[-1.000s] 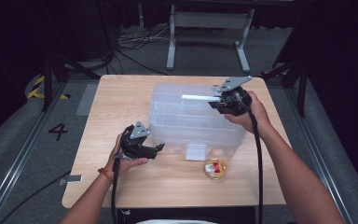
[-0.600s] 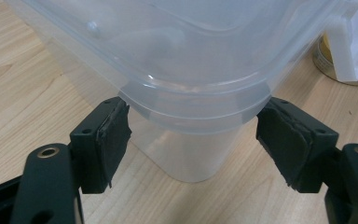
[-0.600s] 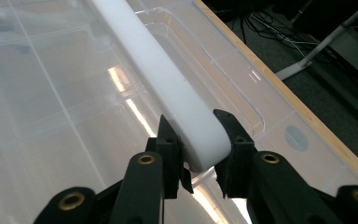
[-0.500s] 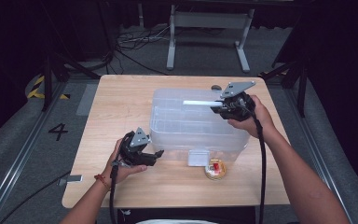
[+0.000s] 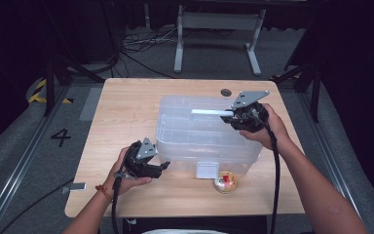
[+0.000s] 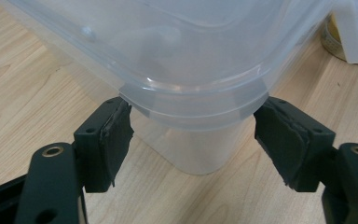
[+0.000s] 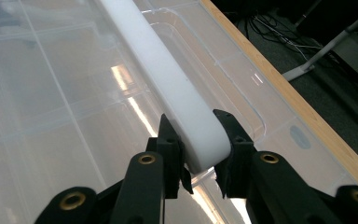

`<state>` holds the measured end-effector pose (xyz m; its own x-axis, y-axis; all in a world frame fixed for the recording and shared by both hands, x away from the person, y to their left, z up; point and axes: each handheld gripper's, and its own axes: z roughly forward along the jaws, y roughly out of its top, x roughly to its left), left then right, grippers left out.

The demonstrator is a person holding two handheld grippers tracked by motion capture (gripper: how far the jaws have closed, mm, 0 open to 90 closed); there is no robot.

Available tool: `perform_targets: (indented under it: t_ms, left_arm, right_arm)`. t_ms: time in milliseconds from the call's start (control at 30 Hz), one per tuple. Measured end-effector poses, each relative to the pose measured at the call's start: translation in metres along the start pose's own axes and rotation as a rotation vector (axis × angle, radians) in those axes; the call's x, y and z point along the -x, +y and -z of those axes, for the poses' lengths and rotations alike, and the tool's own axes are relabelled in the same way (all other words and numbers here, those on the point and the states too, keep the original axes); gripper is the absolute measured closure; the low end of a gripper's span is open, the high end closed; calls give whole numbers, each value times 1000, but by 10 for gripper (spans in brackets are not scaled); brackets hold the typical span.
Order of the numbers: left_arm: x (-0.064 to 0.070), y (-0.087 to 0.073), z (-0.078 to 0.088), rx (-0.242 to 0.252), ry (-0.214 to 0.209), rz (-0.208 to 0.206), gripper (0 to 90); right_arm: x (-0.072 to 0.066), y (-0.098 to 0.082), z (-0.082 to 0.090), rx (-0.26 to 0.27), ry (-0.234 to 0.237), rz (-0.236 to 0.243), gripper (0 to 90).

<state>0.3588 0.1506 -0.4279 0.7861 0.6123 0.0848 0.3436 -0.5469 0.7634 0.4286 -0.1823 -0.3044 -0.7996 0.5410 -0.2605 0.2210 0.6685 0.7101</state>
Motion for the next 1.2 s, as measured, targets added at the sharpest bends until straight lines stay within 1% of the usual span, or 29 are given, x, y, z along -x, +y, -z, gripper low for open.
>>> perform_targets:
  t_ms: [100,167,200,267,367,500,567,633,667,733,767,800,833,867,1033,1100,1133,1167,1200]
  left_arm:
    - [0,1,-3,-6,5,-9,224]
    - [1,2,-6,-4,22,-9,205]
    - [1,2,-6,-4,22,-9,202]
    - [-1,2,-8,2,23,4,198]
    - [-4,3,-10,7,22,14,201]
    - [-5,3,-11,14,25,16,217]
    - [-6,3,-10,16,12,15,229]
    - [-9,1,-6,27,-5,16,262]
    - [-9,0,-4,29,-8,8,291]
    - [-11,-1,1,40,2,0,306]
    - [-12,-1,4,45,-9,1,317]
    - [-13,-1,6,42,-12,-1,342]
    - [-13,-1,7,36,-3,-8,353]
    - [-14,-1,7,34,-5,-10,353]
    - [-16,-3,12,28,-29,-13,453]
    - [-17,-4,14,25,-28,-10,475]
    - [-17,-4,16,20,-29,-14,502]
    - [-18,-5,19,21,-24,-24,549]
    - [-18,-5,19,21,-24,-24,560]
  right_arm:
    - [0,1,-1,-1,-3,-4,741]
    - [2,1,-2,3,2,2,740]
    - [3,1,-2,2,2,-2,740]
    - [4,2,-3,2,-2,-3,740]
    - [7,2,-6,3,-5,-11,739]
    - [12,4,-9,2,-16,-21,735]
    - [14,4,-10,4,-18,-24,734]
    - [14,4,-10,4,-21,-23,734]
    - [14,4,-10,4,-22,-23,734]
    - [14,4,-9,4,-19,-24,734]
    - [14,4,-9,4,-17,-24,734]
    - [15,4,-8,1,-12,-26,734]
    - [15,4,-9,1,-11,-29,734]
    - [15,4,-9,1,-11,-29,734]
    - [17,5,-8,-1,-1,-39,734]
    - [18,6,-8,-4,2,-43,733]
    - [18,6,-8,-8,4,-46,733]
    - [20,7,-8,-9,7,-49,733]
    - [20,7,-8,-9,7,-49,733]
